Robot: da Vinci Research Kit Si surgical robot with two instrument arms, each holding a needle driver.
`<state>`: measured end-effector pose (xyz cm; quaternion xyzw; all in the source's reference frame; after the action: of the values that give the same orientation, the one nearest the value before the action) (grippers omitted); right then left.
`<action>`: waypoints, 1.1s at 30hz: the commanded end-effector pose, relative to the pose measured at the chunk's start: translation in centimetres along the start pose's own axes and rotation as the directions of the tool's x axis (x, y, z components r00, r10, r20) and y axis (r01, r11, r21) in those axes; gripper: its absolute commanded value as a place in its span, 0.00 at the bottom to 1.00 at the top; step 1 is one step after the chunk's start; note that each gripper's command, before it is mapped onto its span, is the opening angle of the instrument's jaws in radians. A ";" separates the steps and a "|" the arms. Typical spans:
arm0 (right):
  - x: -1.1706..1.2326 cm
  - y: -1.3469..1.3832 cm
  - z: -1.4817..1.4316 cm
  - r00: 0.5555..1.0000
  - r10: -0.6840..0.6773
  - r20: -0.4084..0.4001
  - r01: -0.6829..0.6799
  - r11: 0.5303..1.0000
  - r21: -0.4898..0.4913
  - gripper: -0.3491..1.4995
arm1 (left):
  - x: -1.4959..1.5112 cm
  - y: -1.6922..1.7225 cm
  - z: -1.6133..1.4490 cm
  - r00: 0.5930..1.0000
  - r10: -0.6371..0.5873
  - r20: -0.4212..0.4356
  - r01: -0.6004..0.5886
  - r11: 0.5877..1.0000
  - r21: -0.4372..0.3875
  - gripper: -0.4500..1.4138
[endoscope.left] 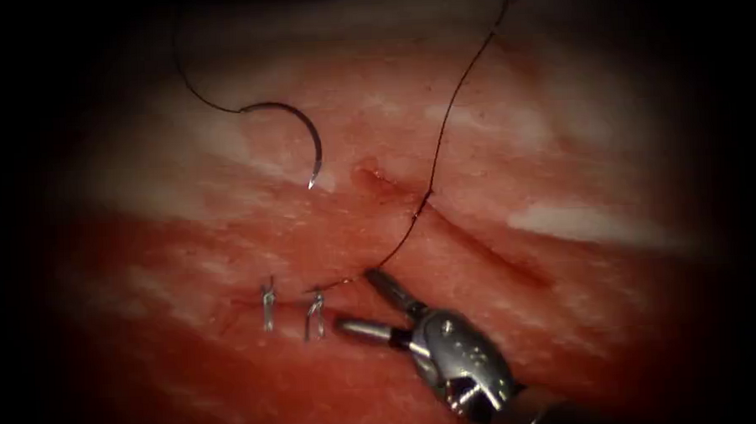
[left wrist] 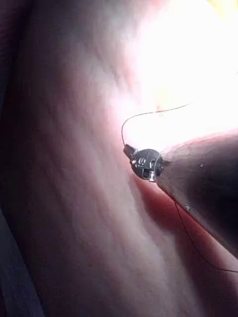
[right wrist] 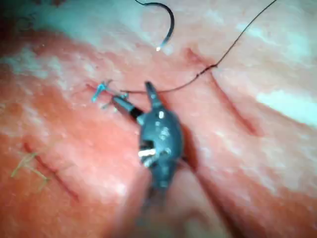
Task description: Wound Closure
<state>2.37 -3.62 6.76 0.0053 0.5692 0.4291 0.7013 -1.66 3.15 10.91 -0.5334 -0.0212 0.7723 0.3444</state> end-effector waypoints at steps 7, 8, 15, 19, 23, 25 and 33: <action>0.39 0.53 -0.13 0.995 -0.098 0.027 0.098 0.995 0.029 0.57 | -0.18 0.67 -0.47 1.000 0.008 0.003 -0.007 0.996 -0.090 0.00; 0.48 0.69 -0.14 0.999 -0.054 0.009 0.053 0.997 0.049 0.26 | -0.24 0.87 -0.61 1.000 0.011 0.003 -0.011 0.993 -0.117 0.00; 0.57 1.15 0.02 0.999 -0.036 0.007 0.035 0.998 0.056 0.05 | -0.34 1.40 -0.90 0.999 0.038 0.020 -0.033 0.982 -0.188 0.00; 0.53 1.29 0.15 0.999 -0.039 0.005 0.039 0.998 0.050 0.06 | -0.41 1.59 -1.04 0.998 0.055 0.041 -0.045 0.973 -0.226 0.00; 0.49 1.40 0.27 0.999 -0.041 0.003 0.041 0.998 0.045 0.04 | -0.54 1.71 -1.23 0.993 0.081 0.080 -0.060 0.970 -0.237 0.00; 0.47 1.47 0.34 0.999 -0.043 0.006 0.042 0.998 0.043 0.04 | -0.61 1.75 -1.31 0.991 0.095 0.098 -0.068 0.967 -0.247 0.00; 0.42 1.72 0.73 0.999 -0.041 0.008 0.040 0.997 0.064 0.14 | -0.97 1.96 -1.50 0.978 0.148 0.147 -0.102 0.954 -0.282 0.00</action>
<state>1.85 -1.96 7.48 0.0247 0.5801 0.3950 0.7120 -1.16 0.59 10.21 -0.5054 -0.1231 0.8273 0.2121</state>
